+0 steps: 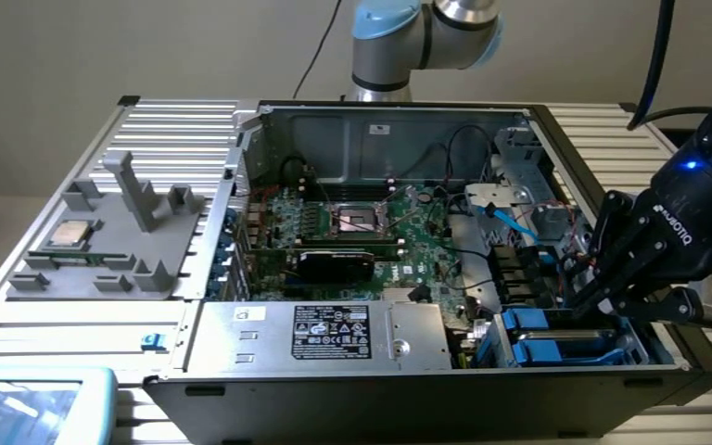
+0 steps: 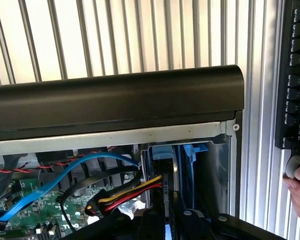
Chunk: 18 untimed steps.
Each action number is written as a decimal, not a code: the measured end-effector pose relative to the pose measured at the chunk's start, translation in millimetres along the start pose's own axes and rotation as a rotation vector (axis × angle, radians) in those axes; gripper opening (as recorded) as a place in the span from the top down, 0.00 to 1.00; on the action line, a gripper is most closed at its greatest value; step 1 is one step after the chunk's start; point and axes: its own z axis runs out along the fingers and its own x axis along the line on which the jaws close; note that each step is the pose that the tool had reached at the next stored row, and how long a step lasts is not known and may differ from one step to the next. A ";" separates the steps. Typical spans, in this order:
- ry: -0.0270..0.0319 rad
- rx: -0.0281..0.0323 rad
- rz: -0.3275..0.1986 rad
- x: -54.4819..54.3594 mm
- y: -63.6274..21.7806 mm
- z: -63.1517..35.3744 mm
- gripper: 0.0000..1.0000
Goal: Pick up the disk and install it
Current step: 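Insert the first disk wire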
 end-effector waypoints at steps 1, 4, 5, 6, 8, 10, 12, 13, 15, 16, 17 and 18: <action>-0.0002 0.0000 0.000 0.0 0.0 -0.1 0.84; -0.0006 -0.0001 0.000 0.6 -0.1 -0.2 0.84; -0.0009 -0.0001 0.000 1.0 -0.2 -0.2 0.84; -0.0012 -0.0002 0.000 1.5 -0.2 -0.1 0.84; -0.0022 -0.0002 0.001 2.9 -0.3 -0.1 0.84; -0.0030 -0.0003 0.001 4.7 -0.5 -0.2 0.84; -0.0035 -0.0004 0.001 6.2 -0.7 -0.2 0.84; -0.0038 -0.0004 0.001 6.7 -0.7 -0.2 0.84; -0.0040 -0.0004 0.001 7.0 -0.7 -0.1 0.84; -0.0042 -0.0004 0.001 7.1 -0.8 -0.1 0.84; -0.0044 -0.0005 0.001 7.2 -0.8 -0.1 0.84; -0.0043 -0.0004 0.001 7.4 -0.8 0.0 0.84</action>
